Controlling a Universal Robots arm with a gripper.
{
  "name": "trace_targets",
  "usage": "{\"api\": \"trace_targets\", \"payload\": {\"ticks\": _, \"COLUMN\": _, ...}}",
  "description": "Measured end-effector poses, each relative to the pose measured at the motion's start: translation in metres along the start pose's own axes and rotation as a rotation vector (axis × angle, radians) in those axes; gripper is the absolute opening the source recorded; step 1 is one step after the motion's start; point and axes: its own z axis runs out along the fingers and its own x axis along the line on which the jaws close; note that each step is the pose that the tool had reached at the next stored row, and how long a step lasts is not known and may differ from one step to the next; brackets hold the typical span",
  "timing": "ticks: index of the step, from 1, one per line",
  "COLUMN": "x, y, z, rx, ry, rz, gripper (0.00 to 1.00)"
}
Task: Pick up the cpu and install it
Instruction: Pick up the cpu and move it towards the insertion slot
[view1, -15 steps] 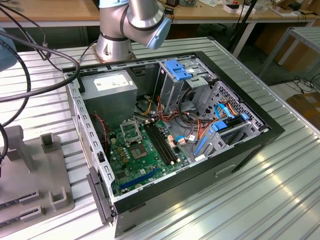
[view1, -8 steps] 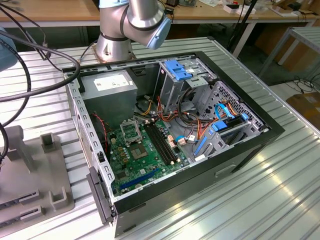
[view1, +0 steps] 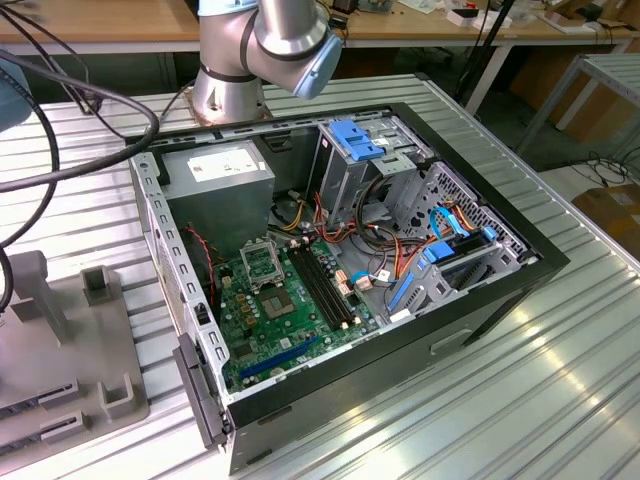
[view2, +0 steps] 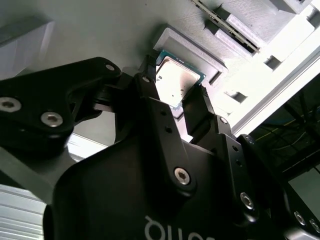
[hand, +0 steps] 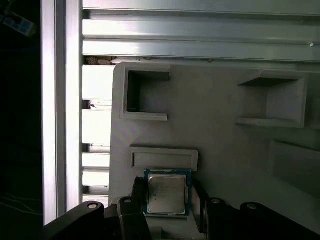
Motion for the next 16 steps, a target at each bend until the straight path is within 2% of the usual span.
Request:
{"api": "trace_targets", "payload": {"ticks": 6, "x": 0.0001, "y": -0.0001, "z": -0.0062, "rx": 0.0, "ry": -0.0001, "rz": 0.001, "gripper": 0.47}}
{"api": "trace_targets", "payload": {"ticks": 16, "x": 0.0, "y": -0.0001, "z": -0.008, "rx": 0.0, "ry": 0.0003, "rz": 0.002, "gripper": 0.47}}
